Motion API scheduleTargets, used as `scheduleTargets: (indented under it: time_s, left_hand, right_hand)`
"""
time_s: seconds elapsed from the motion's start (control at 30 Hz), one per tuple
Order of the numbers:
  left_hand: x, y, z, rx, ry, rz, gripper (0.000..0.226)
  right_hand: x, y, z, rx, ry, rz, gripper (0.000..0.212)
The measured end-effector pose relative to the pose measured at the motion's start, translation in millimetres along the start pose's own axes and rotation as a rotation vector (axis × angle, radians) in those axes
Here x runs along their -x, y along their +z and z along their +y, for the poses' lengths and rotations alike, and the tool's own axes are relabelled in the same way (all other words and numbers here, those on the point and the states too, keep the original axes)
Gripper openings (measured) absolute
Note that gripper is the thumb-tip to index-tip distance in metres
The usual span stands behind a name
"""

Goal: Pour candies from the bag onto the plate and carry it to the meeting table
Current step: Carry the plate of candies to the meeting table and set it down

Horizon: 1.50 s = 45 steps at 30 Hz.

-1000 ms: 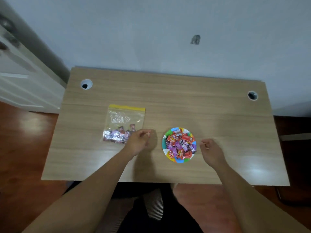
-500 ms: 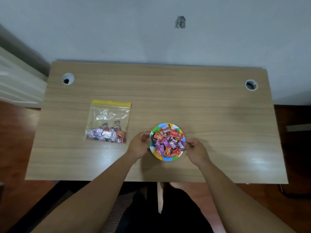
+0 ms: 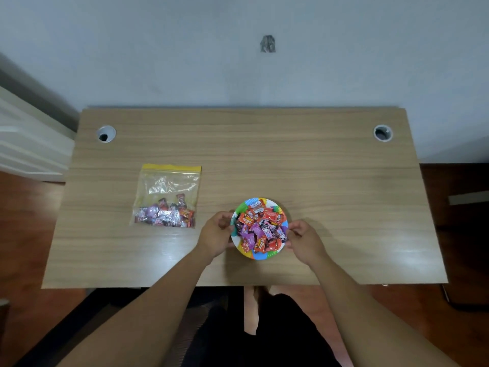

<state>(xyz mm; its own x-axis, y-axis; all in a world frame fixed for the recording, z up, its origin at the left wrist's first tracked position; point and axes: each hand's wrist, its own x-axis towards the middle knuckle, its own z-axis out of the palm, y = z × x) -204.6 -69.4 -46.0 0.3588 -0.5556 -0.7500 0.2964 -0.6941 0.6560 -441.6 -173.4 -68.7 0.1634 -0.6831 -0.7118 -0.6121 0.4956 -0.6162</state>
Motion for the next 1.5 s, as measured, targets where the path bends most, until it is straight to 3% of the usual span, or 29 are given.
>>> scheduleTargets:
  time_s: [0.87,1.0,1.37,1.5]
  left_hand:
    - [98.1,-9.8,53.2,-0.289,0.262,-0.385,0.029]
    - [122.4,8.4,57.4,-0.296,0.265,-0.445,0.027]
    - [200.9,98.2,45.2,-0.340,0.313,-0.576,0.019]
    - [231.1,142.2,26.6,-0.363,0.297,-0.606,0.016]
  right_hand:
    - [165.2,-15.0,15.8,-0.335,-0.120,0.400,0.015]
    - [191.8,-28.3,26.7,-0.436,-0.129,0.480,0.004]
    - [274.0,-111.0,88.0,-0.545,-0.148,0.496,0.030]
    - [308.7,-148.1,120.1,-0.522,-0.137,0.517,0.030]
